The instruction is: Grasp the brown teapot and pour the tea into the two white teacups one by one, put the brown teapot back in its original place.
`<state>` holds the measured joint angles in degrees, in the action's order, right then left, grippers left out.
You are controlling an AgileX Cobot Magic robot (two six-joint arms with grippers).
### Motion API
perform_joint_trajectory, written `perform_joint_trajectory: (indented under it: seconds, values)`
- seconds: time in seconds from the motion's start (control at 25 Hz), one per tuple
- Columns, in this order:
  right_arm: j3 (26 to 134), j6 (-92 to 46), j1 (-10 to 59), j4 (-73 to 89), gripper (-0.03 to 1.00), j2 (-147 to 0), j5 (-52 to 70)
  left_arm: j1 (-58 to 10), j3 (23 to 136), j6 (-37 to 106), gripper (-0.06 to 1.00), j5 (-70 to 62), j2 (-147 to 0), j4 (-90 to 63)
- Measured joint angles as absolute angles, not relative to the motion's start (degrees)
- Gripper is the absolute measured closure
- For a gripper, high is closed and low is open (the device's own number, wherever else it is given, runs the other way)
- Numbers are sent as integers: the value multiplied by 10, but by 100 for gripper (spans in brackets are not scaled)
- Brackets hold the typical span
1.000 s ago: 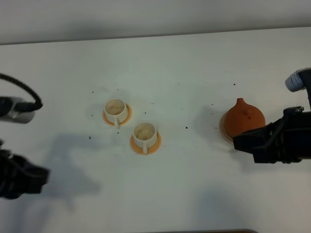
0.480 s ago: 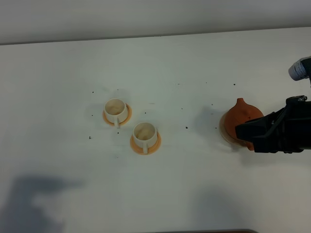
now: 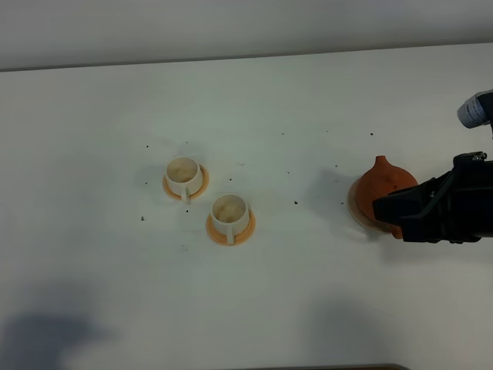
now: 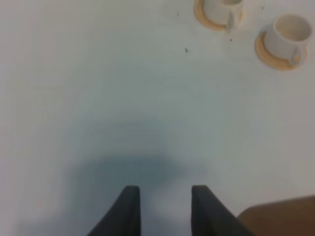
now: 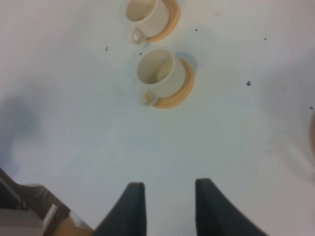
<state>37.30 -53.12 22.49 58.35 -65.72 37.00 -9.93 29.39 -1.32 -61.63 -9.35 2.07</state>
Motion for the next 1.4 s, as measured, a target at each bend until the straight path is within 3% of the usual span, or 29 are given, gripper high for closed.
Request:
perform_joint_trajectory:
  seconds: [0.16, 0.52, 0.84, 1.4]
  values:
    - [373, -531, 225, 584, 73, -657, 370, -94, 294, -12, 69, -616, -89, 19]
    - [373, -531, 225, 585, 73, -657, 370, 5, 294, -11, 69, -616, -84, 19]
    - [373, -531, 225, 586, 73, -657, 369, 9, 294, -11, 69, -616, -1, 19]
    - [385, -527, 225, 606, 73, -658, 346, 9, 293, -10, 69, -616, -2, 19]
